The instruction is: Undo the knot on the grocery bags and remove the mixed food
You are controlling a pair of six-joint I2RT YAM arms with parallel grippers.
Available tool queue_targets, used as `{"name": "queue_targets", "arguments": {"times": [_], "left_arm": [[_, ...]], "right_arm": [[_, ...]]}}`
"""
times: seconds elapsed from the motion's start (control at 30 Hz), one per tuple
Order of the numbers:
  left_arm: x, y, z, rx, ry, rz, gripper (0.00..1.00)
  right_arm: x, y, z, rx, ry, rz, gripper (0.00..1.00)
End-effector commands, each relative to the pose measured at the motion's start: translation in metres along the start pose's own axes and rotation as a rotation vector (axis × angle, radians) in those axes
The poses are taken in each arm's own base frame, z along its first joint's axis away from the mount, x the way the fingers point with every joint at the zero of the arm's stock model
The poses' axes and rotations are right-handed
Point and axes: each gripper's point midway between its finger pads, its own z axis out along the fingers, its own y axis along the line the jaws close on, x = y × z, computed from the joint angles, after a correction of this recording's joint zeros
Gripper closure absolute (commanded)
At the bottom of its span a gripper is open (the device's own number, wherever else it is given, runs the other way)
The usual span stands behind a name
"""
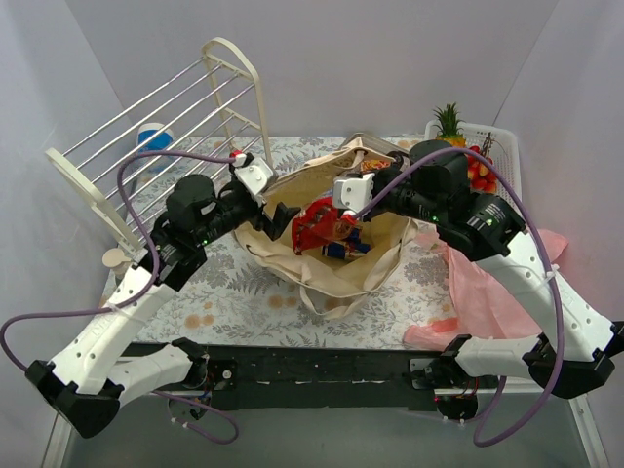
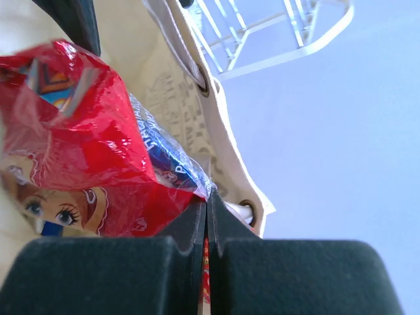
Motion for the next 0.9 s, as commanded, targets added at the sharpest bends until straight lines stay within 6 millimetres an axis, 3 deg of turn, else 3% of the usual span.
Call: {"name": "queue_targets", "arguments": {"times": [0.0,0.13,0.2,0.27,0.4,0.5,0.73,0.87], "left_arm": [[-0.084,0.012,-0.042,-0.042,-0.135,0.175,0.02],[-0.099,0.000,-0.062,0.024,-0.136,0.159,0.02],[-0.103,-0.018,-0.064,0.137,-0.157,0.129,0.02],[-0.097,-0.031,-0.060,0.224,-0.152,0.083,0.02],[-0.076,-0.031,-0.043,0.239,-0.124,0.041,0.02],[-0.071,-0.037,-0.034,0.288,-0.110,0.027,0.05],[-0.059,-0.038,-0.011,0.331,-0.084,0.002,0.25],[-0.054,-0.034,-0.004,0.320,-0.075,0.003,0.61]], "right_arm": [[-0.047,-0.107,-0.040,0.377,-0.137,-0.022,0.99],[-0.051,-0.122,-0.047,0.412,-0.138,-0.022,0.99],[-0.049,-0.126,-0.047,0.418,-0.130,-0.019,0.99],[-0.052,-0.129,-0.049,0.422,-0.141,-0.023,0.99],[-0.054,-0.133,-0.048,0.438,-0.153,0.004,0.99],[-0.053,-0.134,-0.047,0.445,-0.155,0.016,0.99],[-0.052,-0.136,-0.047,0.471,-0.166,0.048,0.99],[-0.049,-0.137,-0.047,0.480,-0.159,0.057,0.99]]}}
